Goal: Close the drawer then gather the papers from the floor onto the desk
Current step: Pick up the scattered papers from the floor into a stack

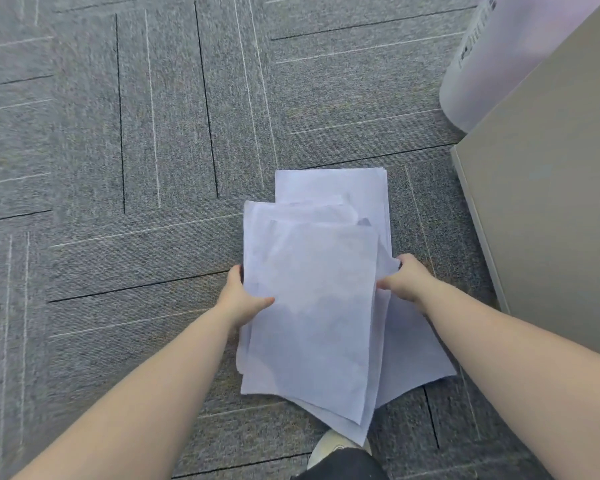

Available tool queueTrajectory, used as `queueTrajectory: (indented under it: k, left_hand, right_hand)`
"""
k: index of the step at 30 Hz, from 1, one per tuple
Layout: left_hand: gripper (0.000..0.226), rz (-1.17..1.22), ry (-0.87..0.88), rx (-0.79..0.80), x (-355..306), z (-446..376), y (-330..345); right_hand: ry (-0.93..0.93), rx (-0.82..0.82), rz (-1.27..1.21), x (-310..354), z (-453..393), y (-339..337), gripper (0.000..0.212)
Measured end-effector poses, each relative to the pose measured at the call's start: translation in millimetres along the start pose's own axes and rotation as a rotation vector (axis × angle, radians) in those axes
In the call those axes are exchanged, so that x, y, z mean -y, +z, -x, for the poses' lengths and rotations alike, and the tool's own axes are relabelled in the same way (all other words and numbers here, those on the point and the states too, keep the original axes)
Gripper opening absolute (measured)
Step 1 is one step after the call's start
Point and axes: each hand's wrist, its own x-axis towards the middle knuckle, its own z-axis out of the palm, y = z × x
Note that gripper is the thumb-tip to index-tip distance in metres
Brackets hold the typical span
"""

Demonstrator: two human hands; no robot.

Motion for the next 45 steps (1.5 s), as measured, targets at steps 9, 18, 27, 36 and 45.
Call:
queueTrajectory:
  k: [9, 18, 27, 36, 45]
  left_hand:
    - [0.028, 0.115, -0.03, -0.176, -0.8, -15.5, -16.0]
    - [0.035, 0.39, 0.018, -0.151, -6.7, -7.5, -17.1]
    - [0.012, 0.489, 0.03, 0.073, -24.6, 1.4, -15.1]
    - [0.092, 0.045, -0.011, -0.1, -30.4, -4.7, 31.6]
    - [0.063, 0.187, -0.063, -0.032, -35.2, 9.8, 48.3]
  right_hand:
    - [-0.082, -0.26, -0.217, -12.7, -4.0, -16.9, 0.028]
    - [-0.067, -0.241, -0.51, -8.2, 4.4, -28.1, 0.007]
    - [-0.031, 0.072, -0.676, 8.4, 8.1, -6.1, 0.037]
    - [-0.008, -0.01, -0.404, -13.2, -35.6, 19.4, 0.113]
    - [0.072, 0.027, -0.409, 3.1, 5.1, 27.6, 0.053]
